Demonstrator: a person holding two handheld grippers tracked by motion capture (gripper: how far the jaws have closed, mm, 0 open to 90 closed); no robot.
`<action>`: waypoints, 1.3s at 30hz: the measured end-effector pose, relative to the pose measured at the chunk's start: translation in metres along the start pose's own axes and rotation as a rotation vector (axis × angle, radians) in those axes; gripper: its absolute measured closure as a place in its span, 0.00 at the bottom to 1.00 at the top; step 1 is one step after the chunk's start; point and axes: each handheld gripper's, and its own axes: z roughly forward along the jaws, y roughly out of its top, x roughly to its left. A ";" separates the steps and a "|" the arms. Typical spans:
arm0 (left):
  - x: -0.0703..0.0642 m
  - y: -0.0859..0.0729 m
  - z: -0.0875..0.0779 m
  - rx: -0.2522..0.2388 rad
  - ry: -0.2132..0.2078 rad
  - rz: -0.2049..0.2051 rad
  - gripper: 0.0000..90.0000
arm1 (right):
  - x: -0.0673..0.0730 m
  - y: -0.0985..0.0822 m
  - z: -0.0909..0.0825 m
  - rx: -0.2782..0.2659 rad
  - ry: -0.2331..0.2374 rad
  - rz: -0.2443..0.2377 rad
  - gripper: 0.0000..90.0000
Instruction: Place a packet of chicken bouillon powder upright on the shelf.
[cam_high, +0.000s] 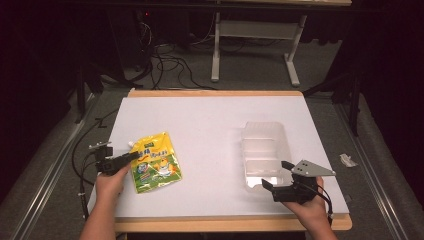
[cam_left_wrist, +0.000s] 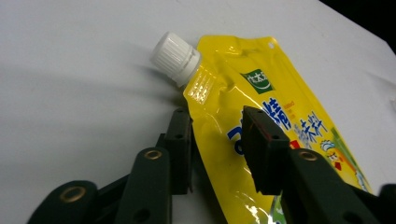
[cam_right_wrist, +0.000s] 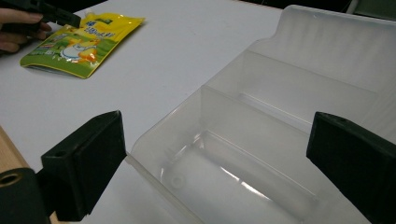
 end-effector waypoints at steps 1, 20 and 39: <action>-0.001 0.000 0.000 0.002 0.007 0.009 0.77 | 0.000 0.000 0.000 0.002 0.000 0.004 0.05; -0.022 -0.007 0.000 -0.035 0.123 0.156 1.00 | 0.000 0.001 -0.002 -0.006 -0.007 0.000 0.06; -0.071 -0.026 -0.039 -0.254 0.266 0.327 1.00 | 0.001 0.002 -0.007 -0.032 0.002 0.007 0.07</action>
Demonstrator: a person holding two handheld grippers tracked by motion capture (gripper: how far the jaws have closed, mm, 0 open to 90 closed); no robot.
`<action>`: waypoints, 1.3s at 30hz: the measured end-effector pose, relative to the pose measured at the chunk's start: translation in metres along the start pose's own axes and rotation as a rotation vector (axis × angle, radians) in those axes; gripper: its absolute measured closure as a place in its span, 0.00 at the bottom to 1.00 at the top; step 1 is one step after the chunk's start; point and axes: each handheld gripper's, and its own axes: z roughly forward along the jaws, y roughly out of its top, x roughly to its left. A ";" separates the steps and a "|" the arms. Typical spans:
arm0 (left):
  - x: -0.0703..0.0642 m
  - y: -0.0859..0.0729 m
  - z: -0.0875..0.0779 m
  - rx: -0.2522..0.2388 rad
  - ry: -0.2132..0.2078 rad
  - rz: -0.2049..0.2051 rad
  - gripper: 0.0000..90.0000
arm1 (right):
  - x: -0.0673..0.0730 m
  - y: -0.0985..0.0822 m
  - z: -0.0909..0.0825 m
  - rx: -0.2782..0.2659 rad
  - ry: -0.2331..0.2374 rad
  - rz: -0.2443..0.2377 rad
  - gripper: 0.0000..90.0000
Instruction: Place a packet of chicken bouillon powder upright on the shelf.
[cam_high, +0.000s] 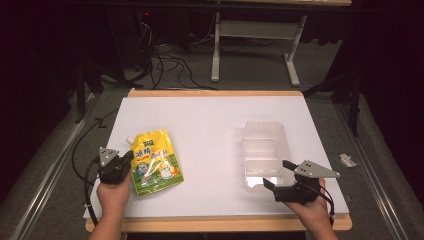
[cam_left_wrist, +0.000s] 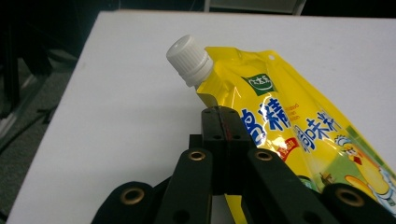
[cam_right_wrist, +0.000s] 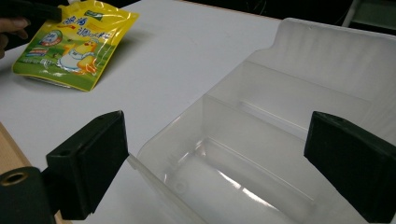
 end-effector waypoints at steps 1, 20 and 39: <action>0.000 0.000 0.000 0.000 0.000 0.000 1.00 | 0.000 0.000 0.000 0.000 0.000 0.000 0.07; -0.052 0.011 -0.061 -0.223 0.005 0.214 1.00 | 0.029 0.006 0.009 -0.009 0.050 -0.054 0.06; -0.079 -0.007 -0.110 -0.281 -0.113 0.286 1.00 | 0.105 0.056 0.092 0.025 0.255 -0.080 0.03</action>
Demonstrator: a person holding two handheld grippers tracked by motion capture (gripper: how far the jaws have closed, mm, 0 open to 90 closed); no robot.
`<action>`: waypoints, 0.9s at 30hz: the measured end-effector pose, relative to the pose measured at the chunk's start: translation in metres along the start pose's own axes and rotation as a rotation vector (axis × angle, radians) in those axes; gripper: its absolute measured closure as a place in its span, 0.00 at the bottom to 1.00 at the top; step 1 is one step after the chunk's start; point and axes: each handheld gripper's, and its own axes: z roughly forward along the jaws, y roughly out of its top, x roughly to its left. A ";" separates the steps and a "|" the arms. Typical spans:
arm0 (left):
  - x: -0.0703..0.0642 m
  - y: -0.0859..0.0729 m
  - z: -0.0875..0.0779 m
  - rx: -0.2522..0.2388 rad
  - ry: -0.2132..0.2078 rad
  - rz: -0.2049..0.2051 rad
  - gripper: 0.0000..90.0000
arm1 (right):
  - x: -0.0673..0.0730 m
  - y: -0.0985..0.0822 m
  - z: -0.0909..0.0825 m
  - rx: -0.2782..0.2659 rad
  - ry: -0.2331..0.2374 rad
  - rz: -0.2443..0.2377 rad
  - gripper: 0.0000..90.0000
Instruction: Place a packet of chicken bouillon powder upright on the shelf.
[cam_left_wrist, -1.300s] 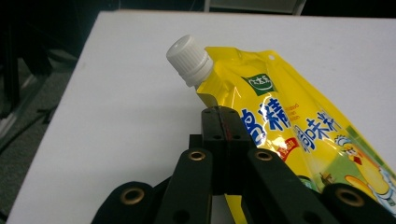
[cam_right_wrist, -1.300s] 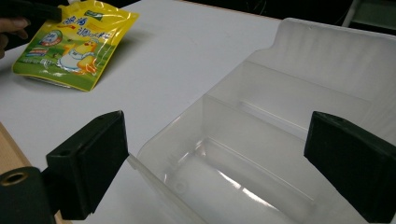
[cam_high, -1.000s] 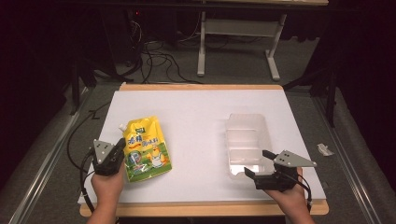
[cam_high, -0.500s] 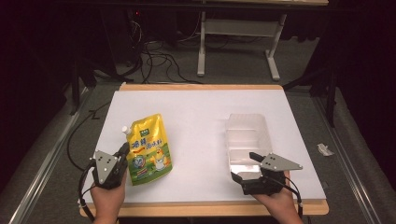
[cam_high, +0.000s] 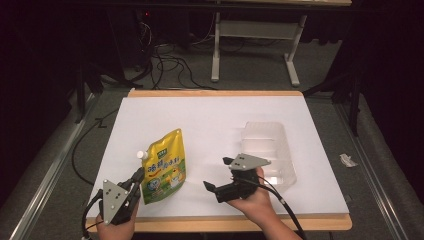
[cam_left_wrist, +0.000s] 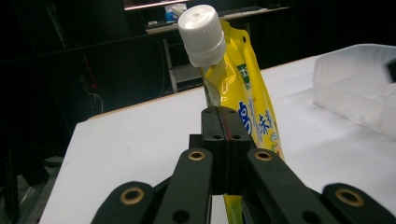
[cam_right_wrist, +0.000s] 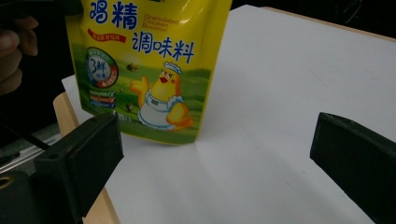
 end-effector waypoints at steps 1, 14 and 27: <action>-0.001 -0.001 -0.003 0.002 -0.008 0.007 1.00 | 0.003 0.004 0.012 0.004 0.014 0.000 0.03; -0.003 -0.004 -0.008 0.015 -0.018 0.040 1.00 | 0.008 0.032 0.095 0.042 0.097 -0.005 0.06; 0.009 -0.006 -0.001 0.030 0.019 -0.004 1.00 | 0.009 0.041 0.095 -0.005 0.162 -0.045 0.59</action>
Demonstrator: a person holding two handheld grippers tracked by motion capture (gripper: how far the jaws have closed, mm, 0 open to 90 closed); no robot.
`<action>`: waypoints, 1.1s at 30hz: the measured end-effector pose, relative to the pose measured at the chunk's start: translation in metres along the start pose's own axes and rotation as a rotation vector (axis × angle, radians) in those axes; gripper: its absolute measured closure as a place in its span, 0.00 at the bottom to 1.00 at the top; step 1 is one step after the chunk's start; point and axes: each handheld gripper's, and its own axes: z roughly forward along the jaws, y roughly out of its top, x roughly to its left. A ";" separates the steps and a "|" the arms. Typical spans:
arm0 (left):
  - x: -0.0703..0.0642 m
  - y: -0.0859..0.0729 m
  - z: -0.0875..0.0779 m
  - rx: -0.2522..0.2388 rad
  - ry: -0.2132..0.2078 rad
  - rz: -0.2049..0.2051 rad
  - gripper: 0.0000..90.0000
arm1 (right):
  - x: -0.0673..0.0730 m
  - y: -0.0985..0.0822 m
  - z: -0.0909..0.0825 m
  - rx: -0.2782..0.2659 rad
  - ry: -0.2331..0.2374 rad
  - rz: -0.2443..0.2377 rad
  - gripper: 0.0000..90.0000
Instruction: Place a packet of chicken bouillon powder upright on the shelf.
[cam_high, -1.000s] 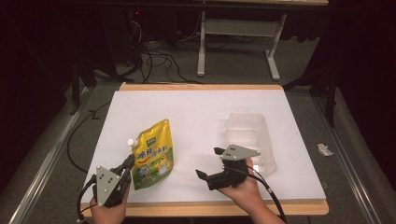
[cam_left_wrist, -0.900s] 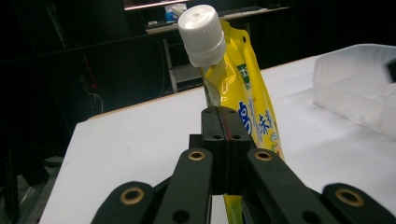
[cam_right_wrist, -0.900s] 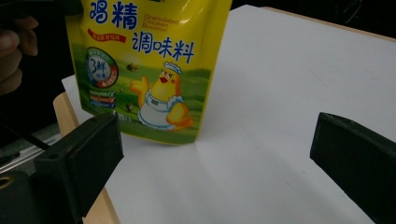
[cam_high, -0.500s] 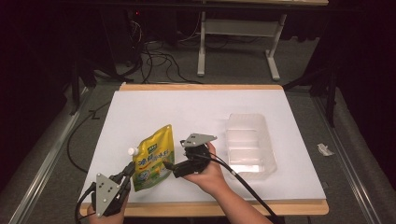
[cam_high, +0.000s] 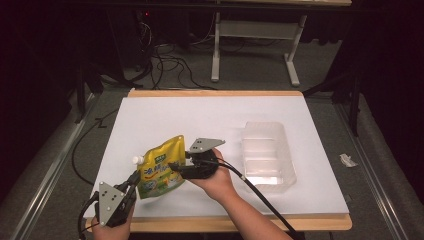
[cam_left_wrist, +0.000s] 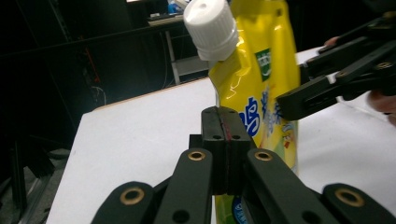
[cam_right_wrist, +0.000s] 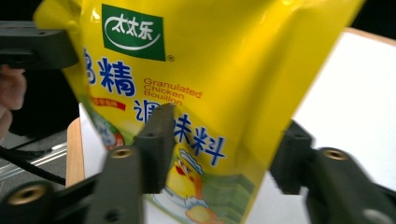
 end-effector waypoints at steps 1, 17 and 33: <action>0.000 0.000 0.000 0.000 0.000 0.000 1.00 | 0.000 0.000 0.000 0.000 0.000 0.000 0.59; -0.030 0.027 0.055 -0.023 -0.121 -0.065 1.00 | 0.002 -0.010 -0.087 -0.098 -0.123 -0.025 0.82; -0.065 0.017 0.081 0.003 -0.225 0.023 1.00 | 0.009 -0.053 -0.125 -0.103 -0.225 -0.040 0.85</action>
